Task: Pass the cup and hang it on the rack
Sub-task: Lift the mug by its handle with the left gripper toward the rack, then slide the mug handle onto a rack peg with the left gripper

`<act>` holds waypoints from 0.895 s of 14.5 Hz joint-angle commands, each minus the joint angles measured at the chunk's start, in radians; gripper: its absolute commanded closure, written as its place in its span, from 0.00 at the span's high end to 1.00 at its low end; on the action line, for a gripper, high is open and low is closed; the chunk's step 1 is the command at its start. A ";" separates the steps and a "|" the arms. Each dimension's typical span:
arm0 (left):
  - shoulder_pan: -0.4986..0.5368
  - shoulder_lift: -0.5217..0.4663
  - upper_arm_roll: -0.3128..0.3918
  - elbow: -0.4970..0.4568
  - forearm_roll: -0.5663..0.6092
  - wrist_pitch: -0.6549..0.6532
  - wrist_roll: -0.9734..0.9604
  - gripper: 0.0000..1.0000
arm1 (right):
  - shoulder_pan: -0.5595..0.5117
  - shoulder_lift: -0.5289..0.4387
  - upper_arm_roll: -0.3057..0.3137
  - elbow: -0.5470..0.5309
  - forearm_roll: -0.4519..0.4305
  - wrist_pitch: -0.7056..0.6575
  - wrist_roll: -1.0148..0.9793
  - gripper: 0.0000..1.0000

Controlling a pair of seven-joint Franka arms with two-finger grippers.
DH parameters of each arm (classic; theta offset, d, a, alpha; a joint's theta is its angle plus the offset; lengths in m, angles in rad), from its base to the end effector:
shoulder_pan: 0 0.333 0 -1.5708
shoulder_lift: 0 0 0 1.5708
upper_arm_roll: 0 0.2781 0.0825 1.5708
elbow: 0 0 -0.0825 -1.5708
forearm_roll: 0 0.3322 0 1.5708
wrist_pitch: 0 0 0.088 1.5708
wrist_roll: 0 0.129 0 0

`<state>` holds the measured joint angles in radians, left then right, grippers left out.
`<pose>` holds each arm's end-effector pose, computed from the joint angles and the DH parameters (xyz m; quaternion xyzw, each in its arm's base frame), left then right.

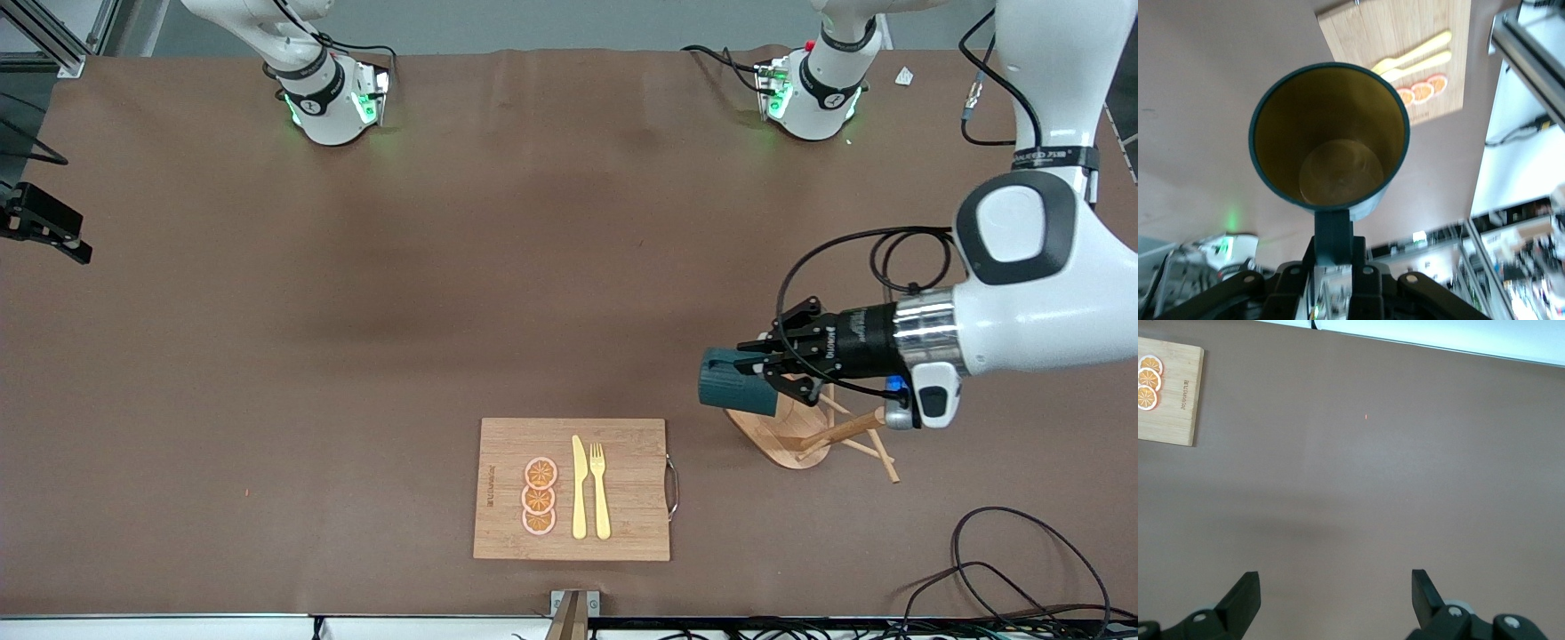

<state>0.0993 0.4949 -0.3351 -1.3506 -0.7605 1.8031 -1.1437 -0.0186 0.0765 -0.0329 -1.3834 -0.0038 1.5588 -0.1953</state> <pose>0.6115 -0.1791 0.4482 0.7590 0.4869 -0.2808 0.3286 0.5242 -0.0268 0.6031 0.9962 0.0717 0.0487 0.0092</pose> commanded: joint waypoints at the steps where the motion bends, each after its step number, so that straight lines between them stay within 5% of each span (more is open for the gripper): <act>1: 0.051 0.033 -0.010 -0.001 -0.060 -0.085 0.129 0.00 | -0.012 -0.001 0.011 0.004 -0.002 -0.006 -0.013 1.00; 5: 0.115 0.086 -0.009 -0.001 -0.160 -0.181 0.271 0.00 | -0.014 -0.001 0.011 0.004 -0.002 -0.006 -0.012 1.00; 13: 0.177 0.126 -0.007 -0.001 -0.163 -0.252 0.305 0.01 | -0.012 -0.001 0.011 0.004 -0.004 -0.006 -0.010 1.00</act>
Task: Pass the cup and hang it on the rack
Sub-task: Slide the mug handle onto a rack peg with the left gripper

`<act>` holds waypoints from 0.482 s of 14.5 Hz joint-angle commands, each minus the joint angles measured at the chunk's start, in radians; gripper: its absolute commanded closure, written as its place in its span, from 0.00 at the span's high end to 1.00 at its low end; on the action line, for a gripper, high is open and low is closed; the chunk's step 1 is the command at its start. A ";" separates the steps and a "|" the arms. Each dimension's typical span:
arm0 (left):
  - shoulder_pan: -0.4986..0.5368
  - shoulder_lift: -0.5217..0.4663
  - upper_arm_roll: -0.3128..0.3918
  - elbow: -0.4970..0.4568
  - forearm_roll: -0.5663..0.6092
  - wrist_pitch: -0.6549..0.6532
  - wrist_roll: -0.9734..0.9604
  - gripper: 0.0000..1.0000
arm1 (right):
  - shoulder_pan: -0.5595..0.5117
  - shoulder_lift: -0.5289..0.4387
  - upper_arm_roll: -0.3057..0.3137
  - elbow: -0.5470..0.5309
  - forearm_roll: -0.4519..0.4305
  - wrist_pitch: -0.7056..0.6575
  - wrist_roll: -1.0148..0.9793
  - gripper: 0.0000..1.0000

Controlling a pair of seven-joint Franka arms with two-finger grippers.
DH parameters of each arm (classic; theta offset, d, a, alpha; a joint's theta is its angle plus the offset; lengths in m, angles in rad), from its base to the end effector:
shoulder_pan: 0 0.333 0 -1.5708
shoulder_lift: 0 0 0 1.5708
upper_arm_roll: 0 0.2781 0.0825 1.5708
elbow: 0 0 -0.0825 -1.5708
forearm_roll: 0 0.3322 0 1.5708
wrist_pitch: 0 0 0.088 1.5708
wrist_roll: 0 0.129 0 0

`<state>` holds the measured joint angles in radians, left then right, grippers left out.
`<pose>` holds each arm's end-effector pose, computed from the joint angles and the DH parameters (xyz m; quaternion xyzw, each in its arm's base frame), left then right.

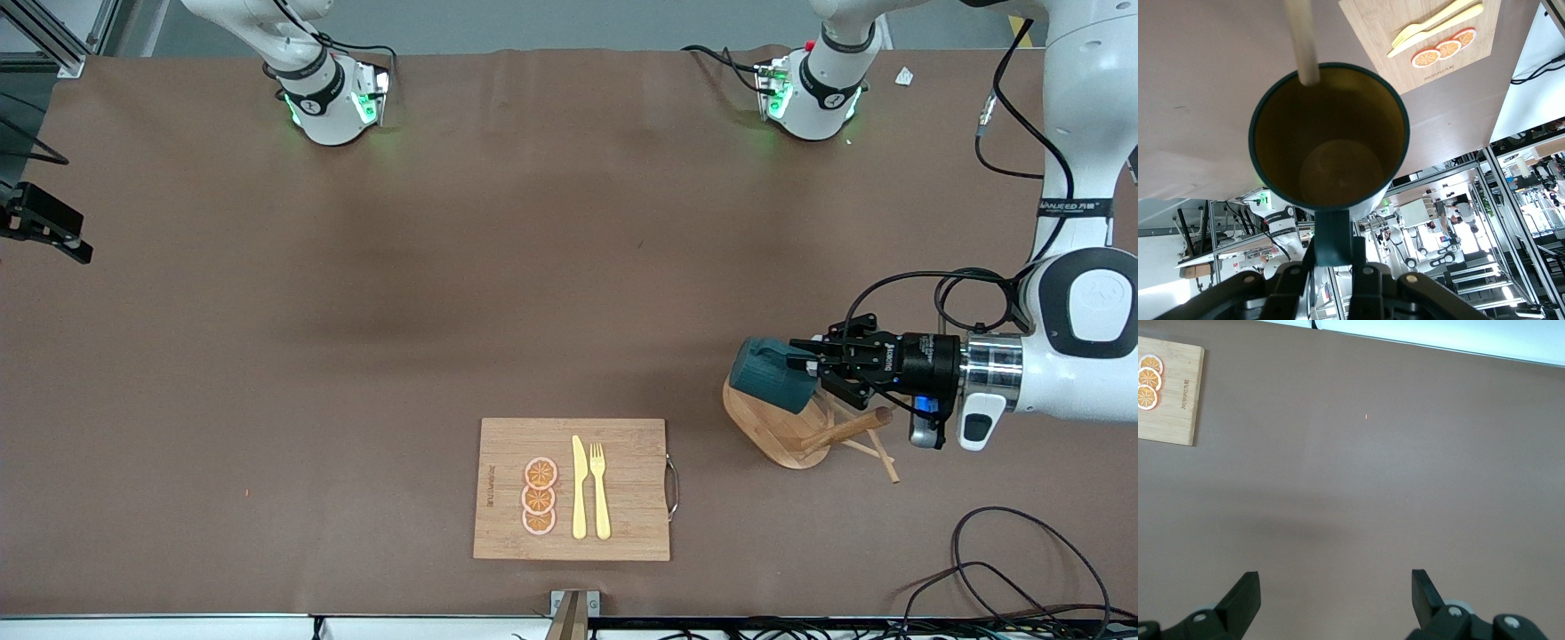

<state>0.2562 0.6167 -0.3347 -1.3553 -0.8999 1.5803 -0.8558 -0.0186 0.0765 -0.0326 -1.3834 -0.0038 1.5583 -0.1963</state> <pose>0.6145 -0.1046 0.3851 0.7412 0.4024 -0.3706 0.3890 0.5241 -0.0266 0.6030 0.9962 0.0724 0.0484 0.0092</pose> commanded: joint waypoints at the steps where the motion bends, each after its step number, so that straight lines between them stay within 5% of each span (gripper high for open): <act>1: 0.026 0.005 -0.007 0.004 -0.025 -0.029 0.026 0.01 | -0.012 -0.003 0.011 0.006 -0.004 -0.006 -0.011 1.00; 7: 0.058 0.041 -0.007 0.005 -0.057 -0.029 0.047 0.00 | -0.017 -0.003 0.011 0.006 -0.004 -0.004 -0.011 1.00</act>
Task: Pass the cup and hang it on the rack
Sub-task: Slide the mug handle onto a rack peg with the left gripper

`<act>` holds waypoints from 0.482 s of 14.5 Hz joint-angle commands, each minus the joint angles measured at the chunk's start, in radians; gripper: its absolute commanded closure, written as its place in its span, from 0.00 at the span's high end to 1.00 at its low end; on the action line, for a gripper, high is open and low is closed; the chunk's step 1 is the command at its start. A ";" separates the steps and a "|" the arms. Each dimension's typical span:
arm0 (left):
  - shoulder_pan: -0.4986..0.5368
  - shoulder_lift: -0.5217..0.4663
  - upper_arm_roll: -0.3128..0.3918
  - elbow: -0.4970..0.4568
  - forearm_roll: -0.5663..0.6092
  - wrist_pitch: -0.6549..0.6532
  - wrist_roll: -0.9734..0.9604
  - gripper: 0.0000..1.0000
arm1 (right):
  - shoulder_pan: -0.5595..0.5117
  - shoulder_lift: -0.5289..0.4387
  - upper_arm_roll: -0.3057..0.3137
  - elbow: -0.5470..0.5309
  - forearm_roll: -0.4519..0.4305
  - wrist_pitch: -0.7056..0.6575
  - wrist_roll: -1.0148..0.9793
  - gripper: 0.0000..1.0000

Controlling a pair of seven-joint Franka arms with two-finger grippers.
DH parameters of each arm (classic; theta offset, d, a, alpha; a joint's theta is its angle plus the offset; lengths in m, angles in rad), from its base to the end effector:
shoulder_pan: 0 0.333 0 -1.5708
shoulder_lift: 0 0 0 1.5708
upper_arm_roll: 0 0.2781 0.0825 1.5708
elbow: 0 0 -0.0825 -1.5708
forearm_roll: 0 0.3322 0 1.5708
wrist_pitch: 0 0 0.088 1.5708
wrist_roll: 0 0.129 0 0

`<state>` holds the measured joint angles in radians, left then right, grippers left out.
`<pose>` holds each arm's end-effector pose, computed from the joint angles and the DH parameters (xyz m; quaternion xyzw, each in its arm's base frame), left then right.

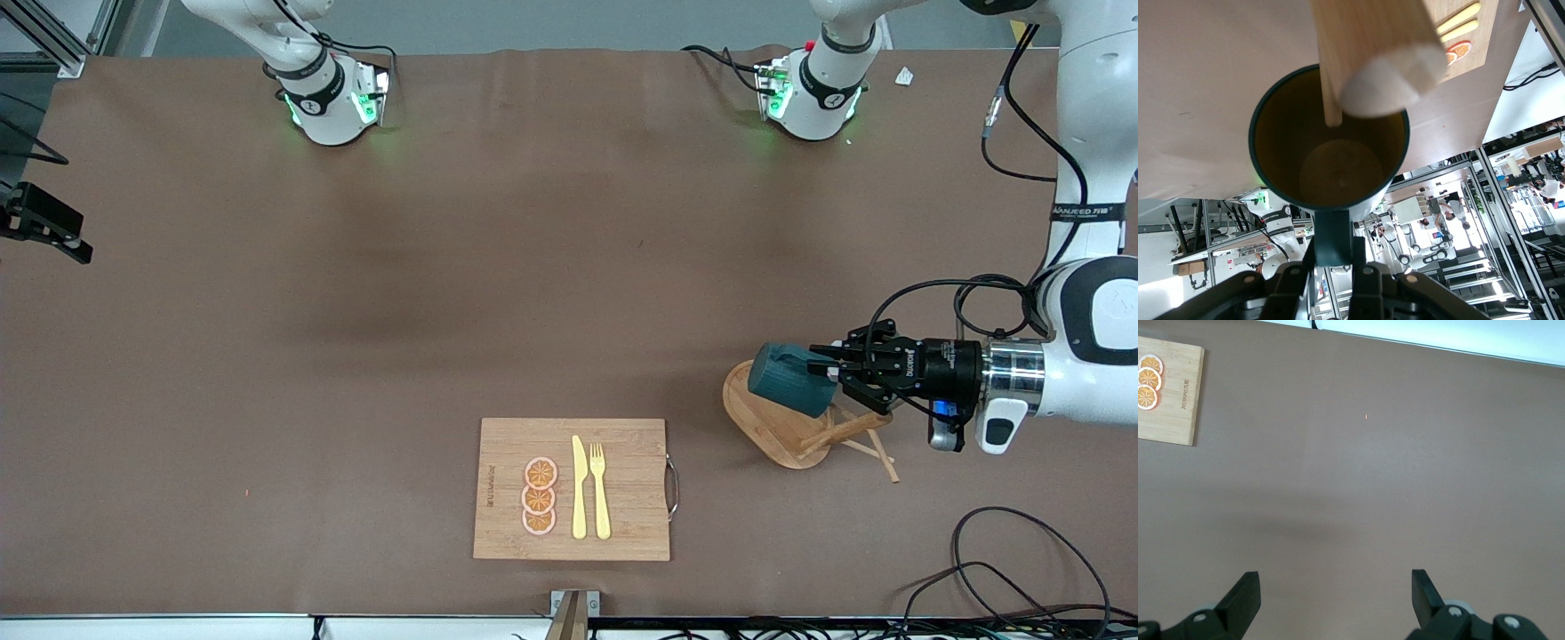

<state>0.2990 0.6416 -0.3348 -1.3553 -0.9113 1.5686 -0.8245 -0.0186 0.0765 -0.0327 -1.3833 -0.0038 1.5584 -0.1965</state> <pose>0.6184 -0.0795 0.3723 0.7303 0.4066 -0.3724 0.4033 0.5241 -0.0267 0.6031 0.9961 0.0724 0.0485 0.0092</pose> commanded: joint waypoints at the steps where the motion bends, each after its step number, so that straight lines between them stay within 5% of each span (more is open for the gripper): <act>1: 0.028 0.023 -0.007 0.005 -0.060 -0.018 0.016 0.00 | -0.018 -0.003 0.011 0.006 -0.005 -0.004 -0.009 1.00; 7: 0.042 0.043 -0.001 0.005 -0.109 -0.018 0.038 0.00 | 0.011 -0.006 0.014 0.007 -0.056 -0.003 -0.006 1.00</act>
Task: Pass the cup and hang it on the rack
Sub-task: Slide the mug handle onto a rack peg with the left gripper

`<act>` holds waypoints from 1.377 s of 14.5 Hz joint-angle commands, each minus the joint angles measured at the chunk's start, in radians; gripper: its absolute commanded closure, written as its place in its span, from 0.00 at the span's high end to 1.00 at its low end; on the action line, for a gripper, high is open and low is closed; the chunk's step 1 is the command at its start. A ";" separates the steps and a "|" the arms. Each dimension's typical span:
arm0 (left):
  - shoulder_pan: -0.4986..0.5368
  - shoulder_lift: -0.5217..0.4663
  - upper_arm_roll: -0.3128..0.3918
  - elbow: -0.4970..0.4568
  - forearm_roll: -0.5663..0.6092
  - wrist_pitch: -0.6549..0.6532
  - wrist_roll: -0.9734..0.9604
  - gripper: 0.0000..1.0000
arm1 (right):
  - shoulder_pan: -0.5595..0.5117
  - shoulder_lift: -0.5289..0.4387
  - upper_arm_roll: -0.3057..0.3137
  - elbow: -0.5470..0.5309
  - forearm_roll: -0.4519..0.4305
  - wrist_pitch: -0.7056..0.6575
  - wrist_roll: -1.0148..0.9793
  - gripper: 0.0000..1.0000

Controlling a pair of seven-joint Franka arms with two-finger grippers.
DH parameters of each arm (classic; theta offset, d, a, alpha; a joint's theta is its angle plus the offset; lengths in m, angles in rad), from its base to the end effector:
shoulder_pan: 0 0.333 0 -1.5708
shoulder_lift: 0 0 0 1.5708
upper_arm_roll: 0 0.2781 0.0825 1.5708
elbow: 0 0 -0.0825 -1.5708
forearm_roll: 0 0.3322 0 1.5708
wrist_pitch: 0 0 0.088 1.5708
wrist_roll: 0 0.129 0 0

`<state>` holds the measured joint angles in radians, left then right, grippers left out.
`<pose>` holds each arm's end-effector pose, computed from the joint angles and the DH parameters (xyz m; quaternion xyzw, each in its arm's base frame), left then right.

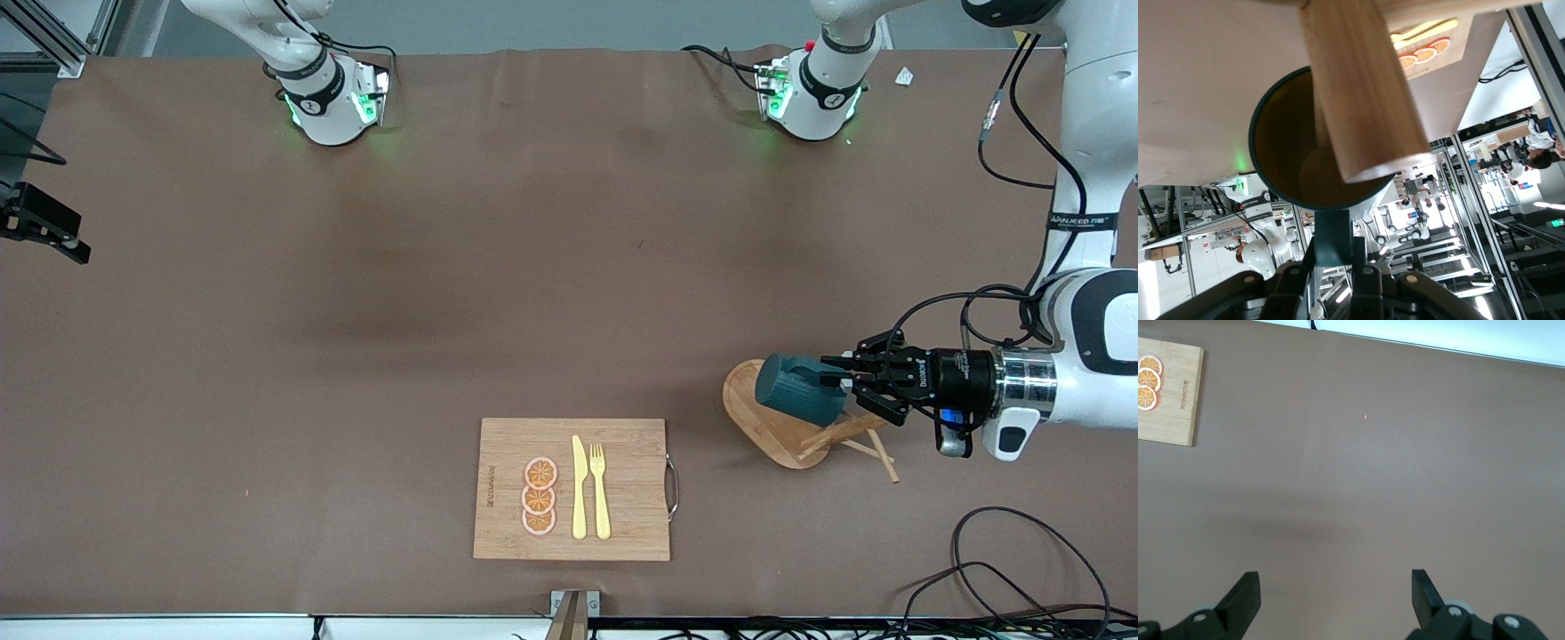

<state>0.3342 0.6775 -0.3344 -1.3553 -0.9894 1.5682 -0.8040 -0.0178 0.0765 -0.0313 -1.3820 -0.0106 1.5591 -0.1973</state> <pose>0.6255 -0.0611 0.3604 0.6964 0.4151 -0.3843 0.4416 0.5242 -0.0264 0.6037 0.9960 0.0737 0.0491 0.0126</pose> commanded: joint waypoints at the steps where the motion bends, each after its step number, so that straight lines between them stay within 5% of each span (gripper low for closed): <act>1: 0.006 0.010 0.000 0.005 -0.032 -0.017 0.020 0.00 | 0.024 -0.006 0.014 0.006 -0.080 -0.002 -0.002 1.00; 20: 0.045 0.059 0.000 0.005 -0.075 -0.017 0.083 0.04 | 0.015 -0.006 0.013 0.008 -0.037 -0.005 0.144 1.00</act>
<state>0.3742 0.7329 -0.3328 -1.3553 -1.0398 1.5682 -0.7326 0.0011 0.0765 -0.0273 -1.3781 -0.0551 1.5598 -0.0573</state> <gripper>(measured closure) 0.789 0.000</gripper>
